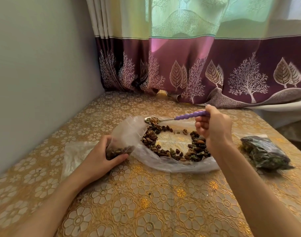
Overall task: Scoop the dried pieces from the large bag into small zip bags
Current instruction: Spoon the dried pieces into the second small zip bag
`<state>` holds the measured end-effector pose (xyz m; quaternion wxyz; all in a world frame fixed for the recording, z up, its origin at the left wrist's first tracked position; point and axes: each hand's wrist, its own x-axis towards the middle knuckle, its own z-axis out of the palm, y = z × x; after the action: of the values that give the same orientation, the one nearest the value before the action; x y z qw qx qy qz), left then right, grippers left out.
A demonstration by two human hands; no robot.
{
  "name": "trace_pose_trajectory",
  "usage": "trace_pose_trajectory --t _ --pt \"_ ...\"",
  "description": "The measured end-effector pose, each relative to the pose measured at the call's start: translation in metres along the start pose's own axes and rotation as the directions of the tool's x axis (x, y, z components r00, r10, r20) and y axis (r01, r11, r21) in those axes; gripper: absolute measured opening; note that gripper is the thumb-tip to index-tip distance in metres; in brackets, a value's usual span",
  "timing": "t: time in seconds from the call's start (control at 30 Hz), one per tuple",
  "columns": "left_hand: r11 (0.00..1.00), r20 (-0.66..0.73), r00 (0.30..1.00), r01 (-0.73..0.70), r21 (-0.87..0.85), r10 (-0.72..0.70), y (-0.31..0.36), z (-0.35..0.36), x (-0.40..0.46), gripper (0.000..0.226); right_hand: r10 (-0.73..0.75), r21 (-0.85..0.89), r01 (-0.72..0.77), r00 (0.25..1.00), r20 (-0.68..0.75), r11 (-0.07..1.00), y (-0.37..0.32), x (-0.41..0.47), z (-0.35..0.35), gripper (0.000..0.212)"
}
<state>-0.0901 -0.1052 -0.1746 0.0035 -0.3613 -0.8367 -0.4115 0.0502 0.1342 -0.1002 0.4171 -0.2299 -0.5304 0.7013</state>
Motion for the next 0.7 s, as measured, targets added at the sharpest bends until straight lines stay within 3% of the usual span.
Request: trace_pose_trajectory --t 0.2,0.4,0.57,0.7 --pt "1.000 0.006 1.000 -0.005 -0.020 0.005 0.002 0.000 -0.001 0.067 -0.116 0.027 0.113 0.968 0.224 0.993 -0.004 -0.025 0.022 0.033" --pt "0.999 0.009 1.000 -0.008 -0.034 0.008 0.002 0.000 -0.001 0.056 -0.310 -0.028 0.369 0.819 0.484 0.929 0.004 -0.045 0.037 0.026" --pt "0.999 -0.004 1.000 -0.020 -0.026 0.019 0.001 0.001 -0.001 0.048 -0.319 -0.035 0.398 0.783 0.535 0.917 0.006 -0.044 0.034 0.018" --pt "0.999 -0.006 1.000 -0.020 -0.025 0.019 0.000 0.001 -0.001 0.059 -0.356 0.010 0.403 0.795 0.491 0.915 0.002 -0.040 0.030 0.021"
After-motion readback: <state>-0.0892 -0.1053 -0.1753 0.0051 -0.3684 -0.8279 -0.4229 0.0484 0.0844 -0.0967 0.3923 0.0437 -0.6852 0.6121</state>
